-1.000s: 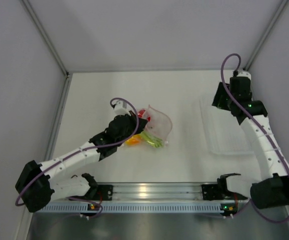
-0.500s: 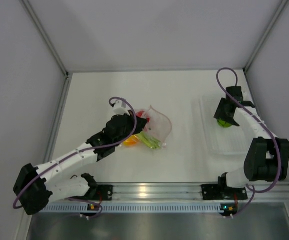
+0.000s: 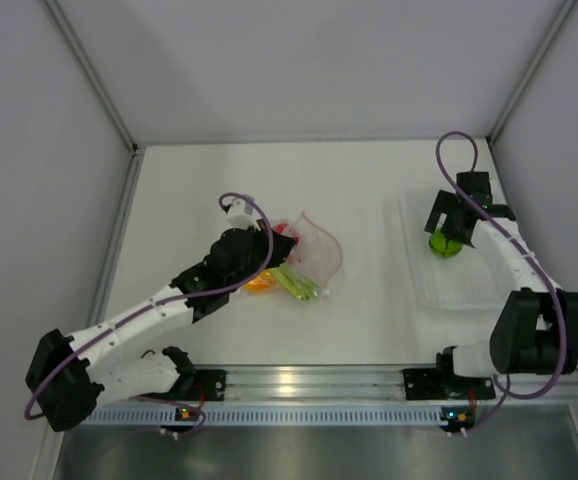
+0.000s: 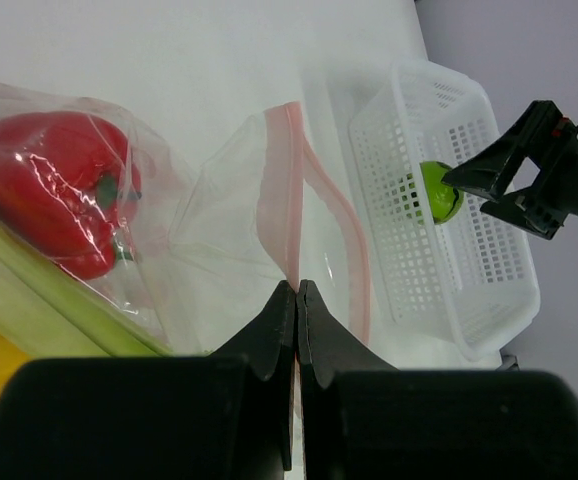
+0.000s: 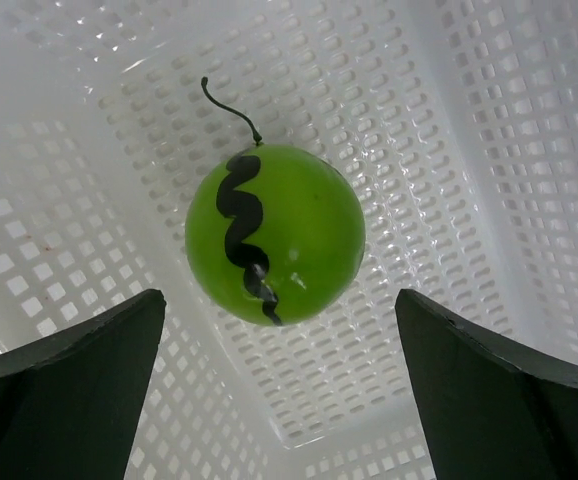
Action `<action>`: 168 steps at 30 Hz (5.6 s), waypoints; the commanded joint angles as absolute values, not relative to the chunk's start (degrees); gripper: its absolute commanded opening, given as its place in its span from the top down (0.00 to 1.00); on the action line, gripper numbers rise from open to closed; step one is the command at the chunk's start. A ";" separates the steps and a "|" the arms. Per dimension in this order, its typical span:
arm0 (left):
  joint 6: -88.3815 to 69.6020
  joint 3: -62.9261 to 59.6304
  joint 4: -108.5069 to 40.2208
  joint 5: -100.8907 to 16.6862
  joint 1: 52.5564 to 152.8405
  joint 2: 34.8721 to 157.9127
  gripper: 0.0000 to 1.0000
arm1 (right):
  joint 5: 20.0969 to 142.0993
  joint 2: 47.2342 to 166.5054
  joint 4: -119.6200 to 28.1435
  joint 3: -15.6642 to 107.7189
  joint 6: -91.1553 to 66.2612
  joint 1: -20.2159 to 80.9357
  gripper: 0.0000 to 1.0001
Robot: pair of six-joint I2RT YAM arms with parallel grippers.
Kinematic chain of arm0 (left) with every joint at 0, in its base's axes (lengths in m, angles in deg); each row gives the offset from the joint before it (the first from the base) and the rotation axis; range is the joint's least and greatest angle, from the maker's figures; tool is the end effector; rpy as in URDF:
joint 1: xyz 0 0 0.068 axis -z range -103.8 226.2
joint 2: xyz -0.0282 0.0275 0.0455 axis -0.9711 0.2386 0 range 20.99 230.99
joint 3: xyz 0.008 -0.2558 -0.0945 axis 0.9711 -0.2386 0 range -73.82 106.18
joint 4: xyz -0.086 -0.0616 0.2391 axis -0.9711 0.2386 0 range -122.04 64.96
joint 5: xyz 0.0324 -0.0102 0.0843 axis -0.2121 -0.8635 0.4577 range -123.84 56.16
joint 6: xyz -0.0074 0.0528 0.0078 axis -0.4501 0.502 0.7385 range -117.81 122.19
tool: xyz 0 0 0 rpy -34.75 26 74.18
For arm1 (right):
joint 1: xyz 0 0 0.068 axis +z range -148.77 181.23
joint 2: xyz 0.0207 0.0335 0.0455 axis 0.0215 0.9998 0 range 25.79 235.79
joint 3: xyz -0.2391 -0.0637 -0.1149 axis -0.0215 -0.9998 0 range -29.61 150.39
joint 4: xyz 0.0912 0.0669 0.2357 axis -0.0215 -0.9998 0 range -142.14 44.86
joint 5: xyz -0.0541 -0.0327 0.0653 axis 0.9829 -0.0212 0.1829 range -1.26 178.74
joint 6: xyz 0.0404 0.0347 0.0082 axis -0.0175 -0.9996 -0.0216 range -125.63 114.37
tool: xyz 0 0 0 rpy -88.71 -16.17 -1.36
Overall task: Open the zip-top bag and remove the fake food
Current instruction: Place the fake fruit in the bin, then pick up the fake vegetable from the zipper food storage bag.
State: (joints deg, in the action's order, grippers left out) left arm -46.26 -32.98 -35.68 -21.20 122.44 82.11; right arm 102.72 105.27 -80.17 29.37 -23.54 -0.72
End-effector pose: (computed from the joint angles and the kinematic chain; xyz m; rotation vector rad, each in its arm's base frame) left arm 0.1767 -0.1732 0.2850 -0.1990 1.9524 -0.9244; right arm 0.2832 -0.0182 0.2540 0.5262 2.4532 -0.1965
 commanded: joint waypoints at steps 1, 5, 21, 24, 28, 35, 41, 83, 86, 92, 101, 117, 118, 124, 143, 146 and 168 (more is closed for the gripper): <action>-45.27 -29.70 -37.22 -21.97 122.60 82.15 1.00 | 101.31 100.77 -79.59 32.44 -22.16 -1.40 0.01; -45.18 -28.56 -37.14 -22.59 122.52 83.21 1.00 | 93.33 94.36 -81.00 33.06 -23.46 -0.10 0.11; -46.06 -18.72 -35.91 -29.54 123.92 88.57 1.00 | 93.57 89.77 -56.83 27.08 -42.19 48.43 0.69; -46.76 -18.27 -35.91 -29.97 124.89 88.31 1.00 | 93.49 92.84 -56.91 27.61 -41.84 48.52 0.70; -47.55 -18.45 -36.08 -28.75 125.77 87.78 1.00 | 93.39 95.13 -56.57 26.74 -42.54 49.31 0.70; -47.91 -19.50 -36.08 -27.51 126.82 88.49 1.00 | 99.01 95.48 -53.85 20.41 -46.67 49.57 0.71; -48.00 -19.06 -36.17 -27.52 127.00 88.66 1.00 | 96.30 98.47 -48.76 18.03 -47.91 50.62 0.70; -46.76 -35.85 -43.29 -19.51 129.20 80.40 1.00 | 77.76 113.94 -17.37 10.73 -74.54 59.77 0.73; -47.03 -36.46 -43.29 -20.39 129.20 80.40 1.00 | 77.40 114.47 -17.81 11.96 -74.54 59.86 0.86; -46.68 -38.22 -43.29 -21.01 129.20 77.86 1.00 | 77.31 114.65 -15.35 10.39 -75.15 59.15 1.00; -44.22 -41.38 -42.85 -19.87 129.20 74.25 1.00 | 80.31 110.16 -19.65 8.62 -71.91 57.57 1.00; -38.68 -40.42 -41.44 -23.11 129.20 74.77 1.00 | 97.88 91.80 -44.96 4.85 -59.78 53.80 1.00; -38.68 -40.33 -41.53 -23.21 129.20 74.86 1.00 | 98.23 90.40 -44.97 4.59 -58.99 52.66 1.00; -38.06 -39.89 -41.53 -22.94 129.20 75.39 1.00 | 100.96 88.11 -52.36 7.31 -53.98 51.86 1.00; -40.17 -38.49 -41.62 -23.56 129.20 78.29 1.00 | 81.18 99.35 -47.78 11.97 -42.55 54.05 0.52; -40.52 -38.49 -41.62 -23.12 129.20 78.47 1.00 | 81.09 100.84 -47.08 11.96 -42.98 54.58 0.47; -43.25 -41.65 -45.14 -22.15 129.20 76.10 1.00 | 75.72 114.29 -31.78 14.16 -55.46 57.83 0.58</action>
State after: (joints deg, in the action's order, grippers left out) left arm -42.41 -41.92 -39.39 -20.21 128.56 78.35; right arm 75.11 112.31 -35.62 10.34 -53.20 55.51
